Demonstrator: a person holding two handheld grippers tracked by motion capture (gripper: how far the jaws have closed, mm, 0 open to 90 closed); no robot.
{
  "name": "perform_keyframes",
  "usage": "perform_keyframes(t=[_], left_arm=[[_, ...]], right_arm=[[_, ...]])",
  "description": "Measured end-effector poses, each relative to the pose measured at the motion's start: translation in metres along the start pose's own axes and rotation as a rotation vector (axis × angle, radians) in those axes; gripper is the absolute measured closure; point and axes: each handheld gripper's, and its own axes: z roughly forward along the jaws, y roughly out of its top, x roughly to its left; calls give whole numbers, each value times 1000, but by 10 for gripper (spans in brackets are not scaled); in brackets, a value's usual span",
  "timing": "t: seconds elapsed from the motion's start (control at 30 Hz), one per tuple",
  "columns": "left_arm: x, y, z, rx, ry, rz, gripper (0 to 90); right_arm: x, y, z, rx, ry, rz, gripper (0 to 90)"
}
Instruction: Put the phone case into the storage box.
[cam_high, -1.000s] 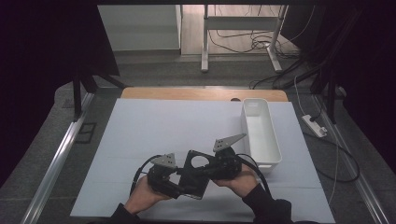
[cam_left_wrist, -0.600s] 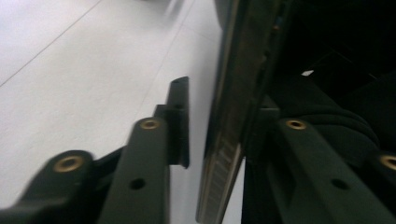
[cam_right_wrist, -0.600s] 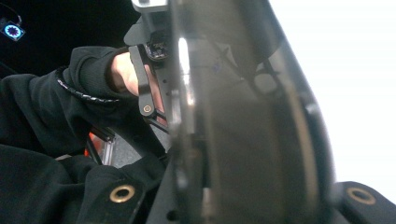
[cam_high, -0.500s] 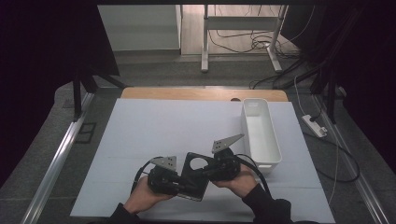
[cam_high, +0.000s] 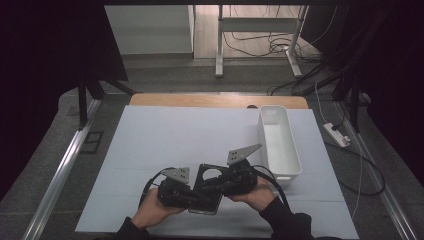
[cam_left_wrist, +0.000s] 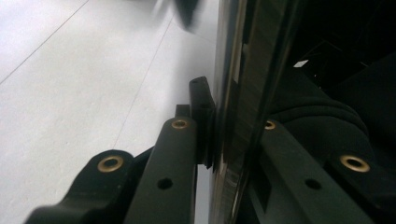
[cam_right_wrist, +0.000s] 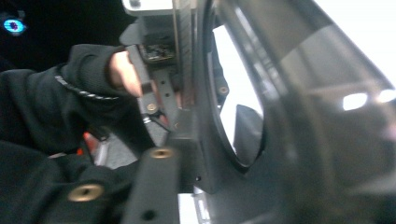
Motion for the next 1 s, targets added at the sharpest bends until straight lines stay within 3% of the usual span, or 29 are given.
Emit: perform_keyframes(t=[0.17, 0.27, 0.37, 0.4, 0.67, 0.77, 1.0], left_arm=[[1, -1, -2, 20, 65, -46, 854], [1, -1, -4, 25, 100, -64, 853], [1, -2, -5, 27, 122, -77, 853], [0, -2, -6, 35, 154, -86, 853], [0, -3, -6, 63, 227, -129, 852], [-1, -2, -8, 64, 252, -146, 853], [-2, -2, -10, 72, 307, -158, 853]], right_arm=[[0, 1, -4, -30, -97, 6, 421], [1, 1, -6, -35, -173, -12, 324], [1, 1, -7, -33, -204, -13, 266], [0, 1, -8, -32, -231, -11, 218], [-2, 1, -12, -25, -305, 9, 89], [-2, 1, -13, -13, -354, 7, 38], [-3, 0, -17, -30, -419, 9, 0]])
